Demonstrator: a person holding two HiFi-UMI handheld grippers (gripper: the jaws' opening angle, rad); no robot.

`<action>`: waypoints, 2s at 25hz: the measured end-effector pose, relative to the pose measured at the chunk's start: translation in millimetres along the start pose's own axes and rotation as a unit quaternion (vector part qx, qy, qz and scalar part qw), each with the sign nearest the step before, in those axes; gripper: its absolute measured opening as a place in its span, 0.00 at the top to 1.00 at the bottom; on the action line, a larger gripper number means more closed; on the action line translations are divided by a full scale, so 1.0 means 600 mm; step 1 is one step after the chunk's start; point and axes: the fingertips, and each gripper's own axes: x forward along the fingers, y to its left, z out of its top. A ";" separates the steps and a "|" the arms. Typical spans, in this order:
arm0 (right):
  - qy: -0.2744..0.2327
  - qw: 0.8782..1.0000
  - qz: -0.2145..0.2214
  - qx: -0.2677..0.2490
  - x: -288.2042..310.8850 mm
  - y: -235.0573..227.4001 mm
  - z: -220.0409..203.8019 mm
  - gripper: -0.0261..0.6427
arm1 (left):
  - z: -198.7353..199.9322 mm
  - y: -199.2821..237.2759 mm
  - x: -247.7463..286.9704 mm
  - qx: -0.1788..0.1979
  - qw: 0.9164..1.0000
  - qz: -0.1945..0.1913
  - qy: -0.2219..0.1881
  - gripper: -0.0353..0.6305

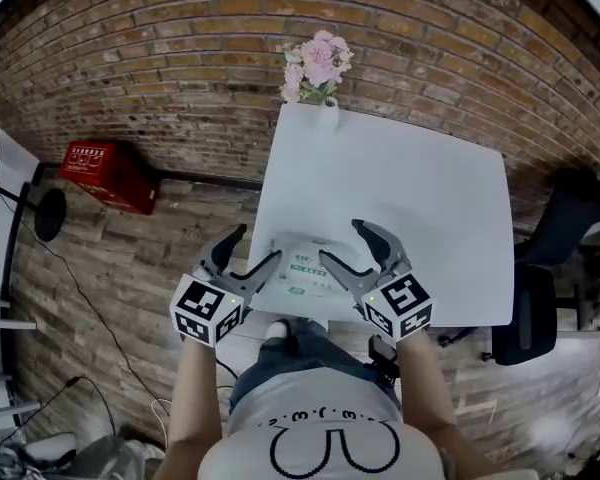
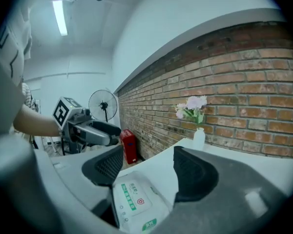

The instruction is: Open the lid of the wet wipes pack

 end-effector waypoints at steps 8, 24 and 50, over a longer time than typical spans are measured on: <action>0.093 0.993 0.070 -0.032 0.039 0.047 -0.097 0.50 | -0.121 -0.027 0.016 0.029 0.991 -0.090 0.093 0.48; 0.206 0.971 0.104 -0.061 0.089 0.077 -0.233 0.50 | -0.276 -0.036 0.056 0.094 0.963 -0.140 0.212 0.52; 0.255 0.953 0.163 -0.004 0.105 0.068 -0.250 0.52 | -0.300 -0.032 0.068 0.100 0.957 -0.127 0.240 0.63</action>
